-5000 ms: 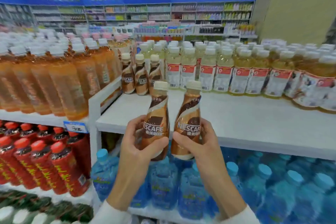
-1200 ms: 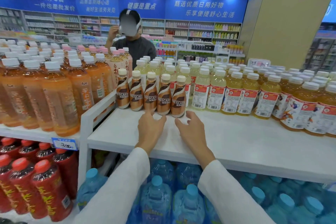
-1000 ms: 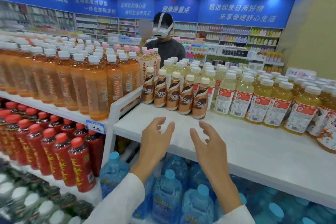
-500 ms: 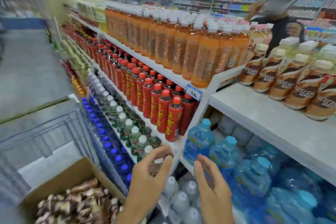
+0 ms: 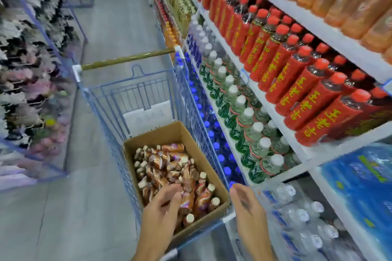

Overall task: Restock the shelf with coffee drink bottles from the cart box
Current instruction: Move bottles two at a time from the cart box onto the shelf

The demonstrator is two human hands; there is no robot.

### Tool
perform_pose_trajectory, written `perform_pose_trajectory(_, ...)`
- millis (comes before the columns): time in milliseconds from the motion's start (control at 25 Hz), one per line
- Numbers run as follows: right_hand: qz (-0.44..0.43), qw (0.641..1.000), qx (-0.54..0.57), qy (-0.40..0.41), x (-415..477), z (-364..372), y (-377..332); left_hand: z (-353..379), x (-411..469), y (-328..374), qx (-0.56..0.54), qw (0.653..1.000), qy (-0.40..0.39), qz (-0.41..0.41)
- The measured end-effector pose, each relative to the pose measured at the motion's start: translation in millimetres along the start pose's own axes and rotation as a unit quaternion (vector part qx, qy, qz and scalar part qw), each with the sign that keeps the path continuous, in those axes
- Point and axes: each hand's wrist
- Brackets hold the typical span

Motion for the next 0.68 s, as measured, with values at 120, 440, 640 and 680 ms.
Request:
perform_pose_trajectory(120,0.007,0.997,-0.061,-0.053,9,33,-2,-28,4,-19,0.006,0.998,0.044,-0.047)
perform_pose_trajectory(440,0.022,0.974,-0.146,-0.174,52,74,-2,-28,87,-92,-0.016,0.964,0.200,-0.174)
perform_pose_trajectory(640,0.053,0.958,-0.185,-0.214,82,77,3,-24,185,-131,-0.053,0.912,0.298,-0.276)
perform_pose_trajectory(680,0.060,0.956,-0.188,-0.218,88,78,3,-25,205,-139,-0.057,0.893,0.315,-0.315)
Point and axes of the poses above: each hand's wrist, its own x-axis towards the middle knuckle, its own z-axis out of the palm, y = z × x, and after that the axes turned 14 degrees about -x, right-handed
